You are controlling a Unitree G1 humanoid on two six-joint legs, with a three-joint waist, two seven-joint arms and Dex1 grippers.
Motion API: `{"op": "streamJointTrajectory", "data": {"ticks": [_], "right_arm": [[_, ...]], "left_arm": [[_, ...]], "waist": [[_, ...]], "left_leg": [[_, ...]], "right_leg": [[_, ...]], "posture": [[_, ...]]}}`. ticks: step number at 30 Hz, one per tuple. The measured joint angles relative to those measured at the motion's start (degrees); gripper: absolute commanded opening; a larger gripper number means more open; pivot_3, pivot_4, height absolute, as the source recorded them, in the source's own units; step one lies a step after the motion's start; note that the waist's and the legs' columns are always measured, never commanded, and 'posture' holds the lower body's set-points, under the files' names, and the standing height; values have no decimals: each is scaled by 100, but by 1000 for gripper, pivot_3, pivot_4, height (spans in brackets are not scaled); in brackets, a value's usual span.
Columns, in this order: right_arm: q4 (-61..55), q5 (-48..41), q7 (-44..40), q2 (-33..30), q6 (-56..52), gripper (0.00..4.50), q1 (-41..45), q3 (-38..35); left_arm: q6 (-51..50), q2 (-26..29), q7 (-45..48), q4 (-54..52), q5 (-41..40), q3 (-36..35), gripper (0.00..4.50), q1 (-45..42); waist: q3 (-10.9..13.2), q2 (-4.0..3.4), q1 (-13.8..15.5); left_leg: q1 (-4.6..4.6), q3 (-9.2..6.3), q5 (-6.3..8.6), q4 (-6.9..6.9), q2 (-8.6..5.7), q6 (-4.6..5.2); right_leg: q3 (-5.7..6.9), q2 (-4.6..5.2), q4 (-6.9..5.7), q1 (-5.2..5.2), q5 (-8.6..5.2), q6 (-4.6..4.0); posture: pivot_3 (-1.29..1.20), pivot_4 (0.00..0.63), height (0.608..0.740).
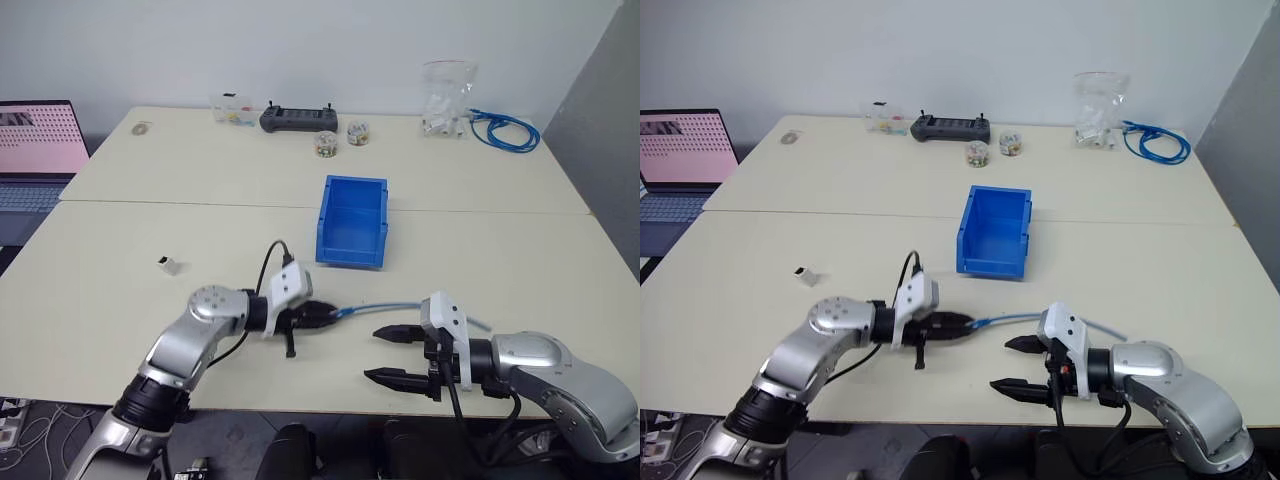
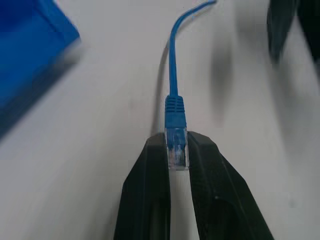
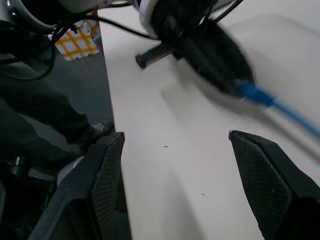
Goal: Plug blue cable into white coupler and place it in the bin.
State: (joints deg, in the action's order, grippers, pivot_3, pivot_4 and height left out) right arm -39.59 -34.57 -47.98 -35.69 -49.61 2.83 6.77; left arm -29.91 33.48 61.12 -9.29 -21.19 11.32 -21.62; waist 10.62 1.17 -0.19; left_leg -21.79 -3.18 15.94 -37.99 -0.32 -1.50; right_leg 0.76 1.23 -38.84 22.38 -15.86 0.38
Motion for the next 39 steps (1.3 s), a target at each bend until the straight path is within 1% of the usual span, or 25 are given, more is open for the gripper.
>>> {"op": "streamJointTrajectory", "data": {"ticks": [1, 3, 6, 8, 11, 14, 18, 24, 29, 32, 34, 35, 37, 39], "right_arm": [[-15, -60, 28, 4, -27, 3532, -16, -34], [-34, -324, 236, 126, -139, 3532, -107, -307], [-18, -597, 474, 254, -258, 3532, -157, -568], [-6, -764, 603, 317, -315, 3532, -155, -710], [42, -1408, 973, 630, -498, 3532, -62, -1085], [71, -2185, 1480, 1074, -629, 3532, 220, -1275], [122, -2952, 2094, 1256, -717, 3532, 504, -1377], [376, -3330, 2581, 1363, -713, 3532, 819, -1291], [500, -3452, 2711, 1356, -711, 3532, 924, -1171], [568, -3492, 2734, 1361, -708, 3026, 933, -1103], [619, -3551, 2782, 1360, -697, 2581, 964, -1105], [624, -3602, 2796, 1360, -696, 2445, 973, -1106], [659, -3638, 2816, 1343, -694, 1920, 992, -1115], [717, -3661, 2826, 1314, -694, 1525, 1020, -1119]], "left_arm": [[-129, 0, -25, -58, -113, -77, 230, -38], [-877, -73, -82, -253, -757, -414, 230, -133], [-1596, -57, -82, -458, -1378, -578, 230, -122], [-1903, 23, -60, -556, -1641, -625, 230, -111], [-2496, -35, -198, -671, -2265, -901, 230, -28], [-2987, -333, -546, -673, -2925, -1283, 230, -11], [-3344, -444, -894, -674, -3403, -1506, 230, -8], [-3498, -492, -1196, -680, -3820, -1618, 230, -1], [-3501, -501, -1388, -680, -3972, -1620, 230, -2], [-3501, -506, -1454, -680, -4049, -1619, 230, -3], [-3501, -506, -1496, -680, -4098, -1619, 230, -3], [-3500, -506, -1522, -680, -4133, -1620, 230, -3], [-3498, -505, -1537, -684, -4182, -1619, 230, -3], [-3495, -504, -1543, -687, -4202, -1619, 230, -3]], "waist": [[0, 0, -4], [0, -1, -49], [0, -1, -79], [0, -1, -88], [0, -1, -93], [0, -1, -100], [0, -1, -122], [0, -1, -130], [0, -1, -129], [0, -1, -129], [0, -1, -129], [0, -1, -129], [0, -1, -130], [0, -1, -129]], "left_leg": [[1, 0, 0, 0, 0, 0], [5, 3, 0, 2, 3, 0], [5, 1, -1, 2, 3, -1], [6, 2, -1, 2, 3, -1], [6, 2, -1, 2, 4, -1], [6, 0, -1, 2, 4, -1], [5, 2, -1, 2, 2, -1], [6, 5, -1, 3, 1, -1], [5, 6, -1, 3, 1, -1], [5, 7, -1, 4, 1, -1], [5, 8, -1, 4, 1, -1], [5, 7, -1, 4, 1, -1], [5, 8, -1, 4, 1, -1], [5, 8, -1, 4, 1, -1]], "right_leg": [[0, 0, 0, 0, 0, 0], [-4, -3, -2, 0, 0, 0], [-3, -4, -3, 0, 0, 0], [-5, -4, -4, 0, 0, 0], [-6, -4, -4, 0, 0, 0], [-7, -4, -4, 0, 0, -1], [-9, -2, -3, 0, 0, -1], [-11, -3, -3, 0, 0, -1], [-13, -2, -2, 1, 0, -1], [-13, -3, -2, 2, 0, -1], [-14, -2, -2, 2, 0, -1], [-13, -2, -2, 2, 0, -2], [-14, -3, -2, 2, 0, -1], [-14, -3, -2, 3, 0, -1]], "posture": [[0, 150, 740], [0, 150, 740], [0, 150, 740], [0, 150, 740], [0, 150, 740], [0, 150, 740], [0, 150, 740], [0, 150, 740], [0, 150, 740], [0, 150, 740], [0, 150, 740], [0, 150, 740], [0, 150, 740], [0, 150, 740]]}}
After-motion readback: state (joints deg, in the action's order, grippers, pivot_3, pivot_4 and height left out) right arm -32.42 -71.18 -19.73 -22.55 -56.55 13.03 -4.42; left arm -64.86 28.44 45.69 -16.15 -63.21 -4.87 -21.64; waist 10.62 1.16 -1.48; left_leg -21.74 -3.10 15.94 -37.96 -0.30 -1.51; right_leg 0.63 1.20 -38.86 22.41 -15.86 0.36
